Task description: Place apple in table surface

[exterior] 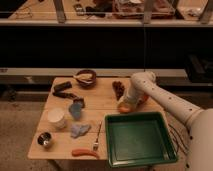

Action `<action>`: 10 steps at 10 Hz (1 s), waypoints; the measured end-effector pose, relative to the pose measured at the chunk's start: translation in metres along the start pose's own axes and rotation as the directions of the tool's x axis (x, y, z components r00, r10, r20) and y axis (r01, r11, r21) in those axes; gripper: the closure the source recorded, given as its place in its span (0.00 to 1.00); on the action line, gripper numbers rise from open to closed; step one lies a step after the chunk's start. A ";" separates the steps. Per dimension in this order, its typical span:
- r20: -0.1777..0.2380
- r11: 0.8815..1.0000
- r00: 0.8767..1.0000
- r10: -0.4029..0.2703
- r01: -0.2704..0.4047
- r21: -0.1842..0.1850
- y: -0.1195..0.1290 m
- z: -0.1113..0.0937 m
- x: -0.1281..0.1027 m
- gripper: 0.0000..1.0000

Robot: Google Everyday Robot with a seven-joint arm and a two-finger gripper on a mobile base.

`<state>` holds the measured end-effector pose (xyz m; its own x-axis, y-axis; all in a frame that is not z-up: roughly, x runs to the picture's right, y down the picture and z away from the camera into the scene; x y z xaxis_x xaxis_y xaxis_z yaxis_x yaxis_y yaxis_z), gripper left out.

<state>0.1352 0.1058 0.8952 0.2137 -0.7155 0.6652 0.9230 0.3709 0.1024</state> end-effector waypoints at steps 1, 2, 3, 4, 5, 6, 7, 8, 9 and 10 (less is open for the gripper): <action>0.012 0.997 1.000 0.010 -0.011 0.076 -0.004 -0.018 0.002 0.98; 0.023 0.990 1.000 0.011 -0.014 0.141 -0.013 -0.036 0.004 1.00; 0.024 0.982 1.000 0.010 -0.014 0.191 -0.019 -0.058 0.006 1.00; 0.015 0.973 1.000 0.007 -0.010 0.229 -0.024 -0.082 0.008 1.00; -0.005 0.965 1.000 0.003 -0.002 0.263 -0.031 -0.107 0.012 1.00; -0.027 0.958 1.000 -0.005 0.012 0.287 -0.039 -0.130 0.016 1.00; -0.046 0.951 0.999 -0.010 0.024 0.307 -0.047 -0.149 0.019 1.00; -0.081 0.940 0.997 -0.008 0.034 0.339 -0.052 -0.179 0.024 1.00; -0.110 0.931 0.994 -0.002 0.042 0.362 -0.054 -0.203 0.028 1.00; -0.140 0.923 0.990 0.006 0.049 0.382 -0.056 -0.221 0.031 1.00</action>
<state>0.1609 -0.0678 0.7469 0.2616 -0.7893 0.5556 0.7401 0.5335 0.4094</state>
